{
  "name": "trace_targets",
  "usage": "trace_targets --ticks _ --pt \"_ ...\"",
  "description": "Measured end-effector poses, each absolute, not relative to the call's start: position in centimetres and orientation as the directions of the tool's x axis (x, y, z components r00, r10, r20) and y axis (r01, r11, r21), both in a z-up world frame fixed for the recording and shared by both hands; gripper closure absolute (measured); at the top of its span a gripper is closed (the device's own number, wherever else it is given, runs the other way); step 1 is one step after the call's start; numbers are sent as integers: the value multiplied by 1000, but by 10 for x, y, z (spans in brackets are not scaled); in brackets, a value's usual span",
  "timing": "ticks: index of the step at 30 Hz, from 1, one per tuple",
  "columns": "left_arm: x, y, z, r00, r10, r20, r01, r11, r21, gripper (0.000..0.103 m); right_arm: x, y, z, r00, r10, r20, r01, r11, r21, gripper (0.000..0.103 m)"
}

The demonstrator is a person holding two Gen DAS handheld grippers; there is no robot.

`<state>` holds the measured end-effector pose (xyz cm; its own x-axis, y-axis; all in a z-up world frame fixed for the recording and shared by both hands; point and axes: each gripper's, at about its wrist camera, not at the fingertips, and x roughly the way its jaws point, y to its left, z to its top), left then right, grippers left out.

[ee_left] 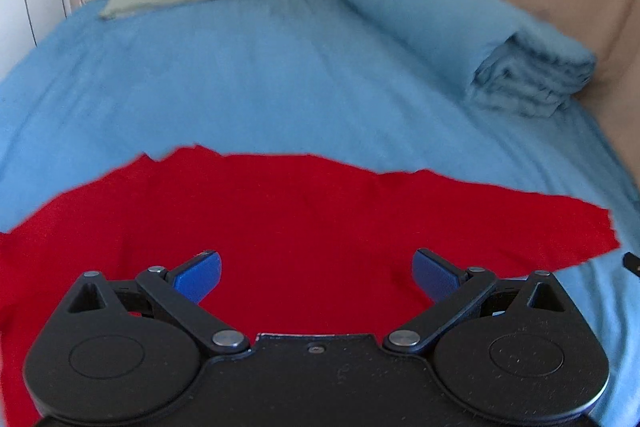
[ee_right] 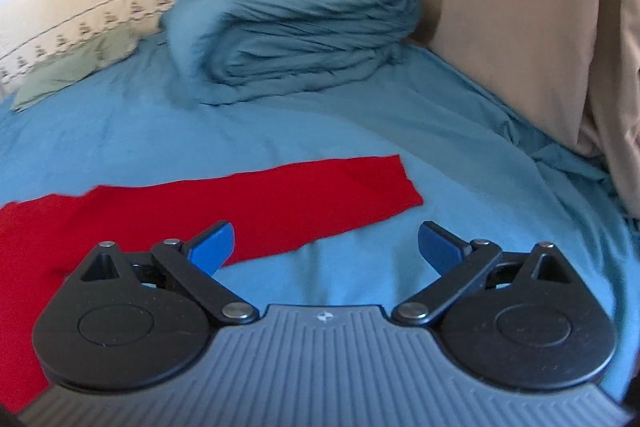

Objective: Fold small clothes
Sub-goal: 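Move the right gripper to a sweater sleeve cuff and close on it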

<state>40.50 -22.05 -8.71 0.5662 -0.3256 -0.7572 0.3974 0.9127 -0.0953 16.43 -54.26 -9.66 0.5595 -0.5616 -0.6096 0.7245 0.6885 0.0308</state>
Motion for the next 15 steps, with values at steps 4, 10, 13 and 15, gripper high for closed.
trace_targets --ticks 4,10,13,15 --pt "433 -239 -122 552 -305 -776 395 915 -79 0 180 -583 -141 549 -548 -631 759 644 101 0" --pt "449 -257 -153 542 -290 -789 417 908 -47 0 191 -627 -186 536 -533 -654 803 561 201 22" --pt "452 -260 -161 538 -275 -797 414 910 -35 0 192 -635 -193 538 -573 -619 820 526 225 31" --pt "456 -259 -167 527 -268 -807 406 913 -39 0 194 -638 -193 528 -595 -606 833 504 230 40"
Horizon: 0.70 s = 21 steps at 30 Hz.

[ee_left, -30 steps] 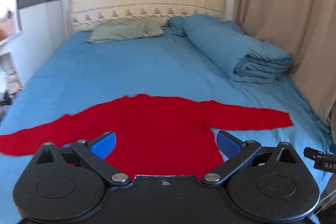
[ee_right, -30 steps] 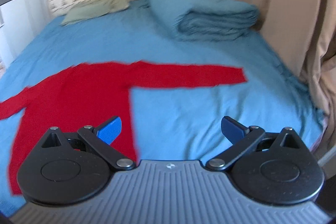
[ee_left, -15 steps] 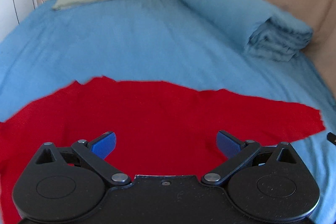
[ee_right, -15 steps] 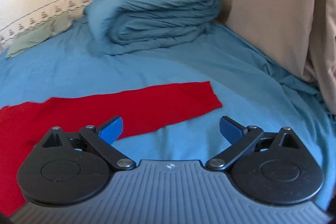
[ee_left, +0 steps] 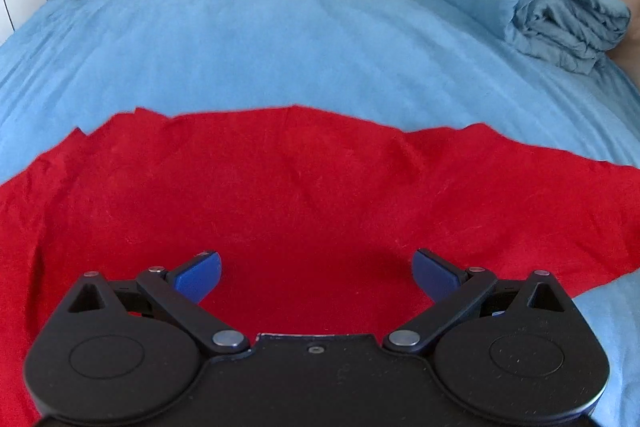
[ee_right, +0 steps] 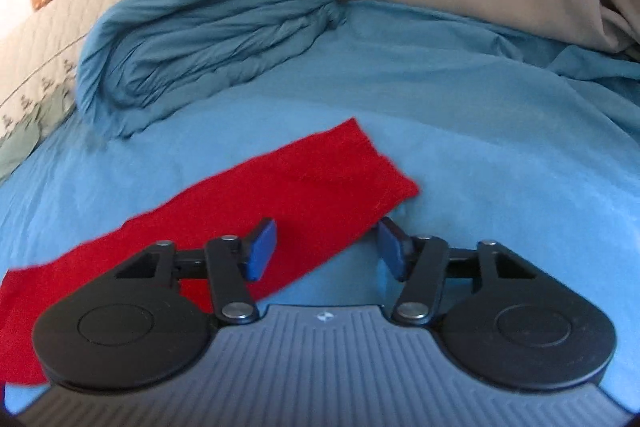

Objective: Fold small clothes
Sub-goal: 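Move the right gripper to a sweater sleeve cuff and close on it, then carry the held sleeve across the sweater body and open the right gripper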

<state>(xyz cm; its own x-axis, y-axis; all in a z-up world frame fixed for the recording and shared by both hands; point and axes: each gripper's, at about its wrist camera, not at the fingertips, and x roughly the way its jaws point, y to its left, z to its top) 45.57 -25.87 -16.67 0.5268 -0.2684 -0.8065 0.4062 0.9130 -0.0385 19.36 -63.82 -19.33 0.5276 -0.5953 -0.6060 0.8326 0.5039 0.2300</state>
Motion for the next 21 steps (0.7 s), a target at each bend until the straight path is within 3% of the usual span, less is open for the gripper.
trace_targets --ticks 1,3,7,16,21 --pt "457 -257 -169 523 -265 -810 401 915 -41 0 195 -641 -194 520 -604 -604 840 489 235 44" --pt "462 -259 -172 524 -261 -811 397 917 -38 0 197 -647 -195 498 -621 -605 857 459 235 64" --pt "471 -266 -177 503 -232 -832 396 918 -16 0 197 -653 -192 468 -633 -617 875 430 223 81" --pt "491 -263 -173 440 -252 -862 379 922 -76 0 233 -611 -134 605 -568 -558 776 577 254 83" --pt "496 -192 -133 499 -309 -810 295 939 -176 0 294 -548 -82 744 -451 -492 637 701 320 83"
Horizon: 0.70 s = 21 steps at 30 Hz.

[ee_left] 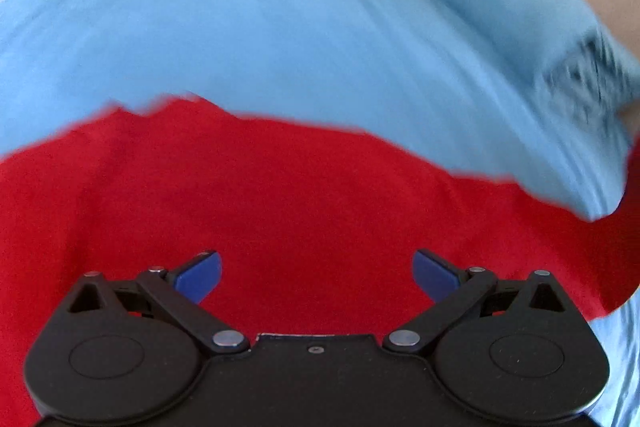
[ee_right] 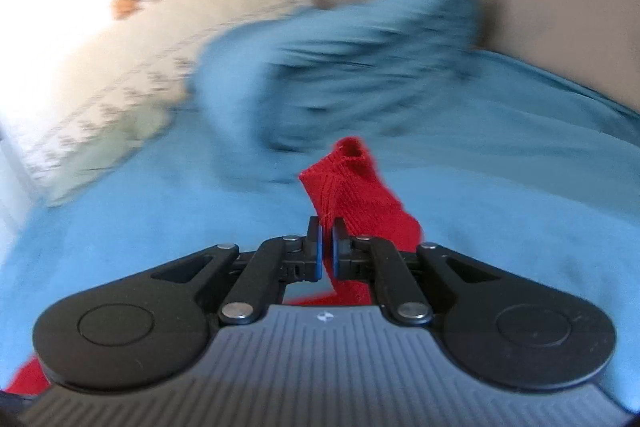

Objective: Fold small clothes
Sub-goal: 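Carry the held sleeve across the sweater body and open the right gripper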

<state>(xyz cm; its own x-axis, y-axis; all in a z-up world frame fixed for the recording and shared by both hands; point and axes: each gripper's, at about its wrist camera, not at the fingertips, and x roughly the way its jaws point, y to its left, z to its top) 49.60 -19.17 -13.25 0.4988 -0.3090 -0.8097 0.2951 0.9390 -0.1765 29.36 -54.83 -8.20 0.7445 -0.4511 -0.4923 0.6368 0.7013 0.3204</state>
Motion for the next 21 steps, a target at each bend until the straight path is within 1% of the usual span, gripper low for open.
trace_targets --ticks 3,6,8,10,12,15,18,21 --pt "500 -124 -106 573 -257 -778 227 962 -151 0 335 -493 -50 835 -349 -425 506 791 343 83" --pt "502 -53 -90 616 -206 -760 145 978 -147 0 378 -427 -28 909 -200 -366 345 852 393 83" --pt "499 -5 -85 636 -181 -750 90 983 -160 0 406 -374 -25 938 -84 -335 229 877 421 83" --pt "494 35 -85 646 -150 -748 42 986 -162 0 431 -319 -32 946 24 -325 129 889 440 83" --pt "489 68 -90 644 -128 -754 11 987 -159 0 451 -265 -50 932 110 -345 55 899 435 83" --pt "487 101 -104 610 -152 -778 16 984 -180 0 471 -195 -86 892 195 -408 -20 919 395 83" --pt "479 113 -114 598 -171 -783 22 980 -198 0 479 -139 -131 843 214 -493 -67 952 298 83" --pt "478 115 -121 598 -201 -776 45 975 -218 0 469 -108 -164 826 199 -528 -94 971 218 83"
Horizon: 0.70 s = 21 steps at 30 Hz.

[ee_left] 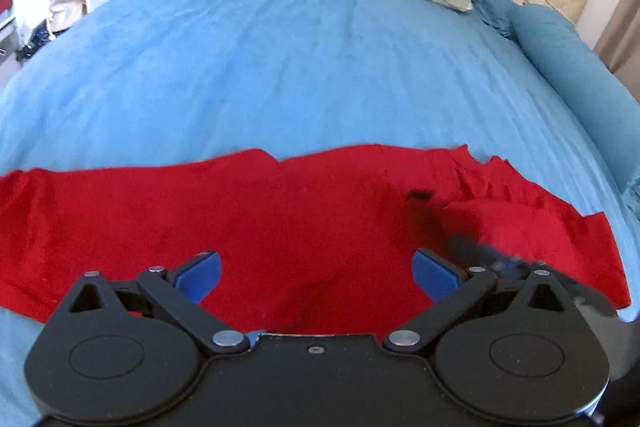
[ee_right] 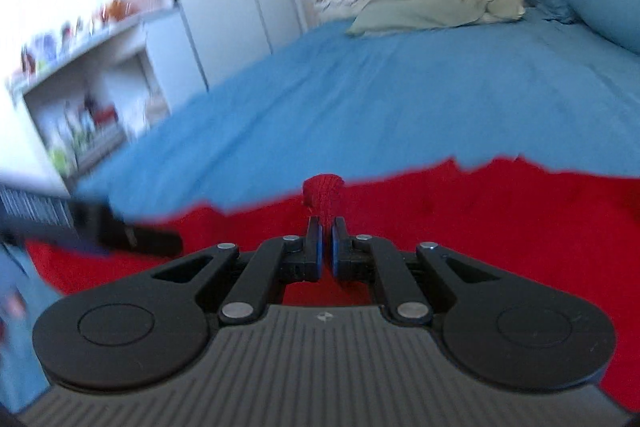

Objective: Fold small clothes

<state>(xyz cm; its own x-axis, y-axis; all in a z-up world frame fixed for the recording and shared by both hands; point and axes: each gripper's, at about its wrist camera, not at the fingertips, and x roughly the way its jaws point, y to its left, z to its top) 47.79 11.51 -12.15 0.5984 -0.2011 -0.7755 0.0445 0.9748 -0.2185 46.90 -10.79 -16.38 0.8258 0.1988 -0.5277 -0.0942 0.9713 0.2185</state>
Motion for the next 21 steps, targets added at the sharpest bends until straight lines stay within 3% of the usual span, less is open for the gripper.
trace_targets --ticks 8,10,11,12,17,21 --pt "477 102 -134 579 -306 -756 119 949 -293 0 448 -73 -213 783 184 -594 -201 979 38 77" --pt "480 94 -135 574 -340 -744 148 938 -315 0 443 -71 -215 780 201 -592 -234 972 22 51" --pt "482 90 -135 569 -362 -739 168 930 -327 0 438 -71 -213 777 213 -592 -257 966 10 27" --pt "484 86 -137 556 -387 -735 191 921 -341 0 433 -71 -211 782 218 -583 -271 963 -4 12" --pt "488 55 -154 488 -459 -742 270 888 -373 3 391 -90 -203 800 216 -561 -319 943 -92 11" --pt "487 42 -171 473 -458 -753 263 889 -375 11 362 -122 -203 801 206 -563 -290 955 -63 11"
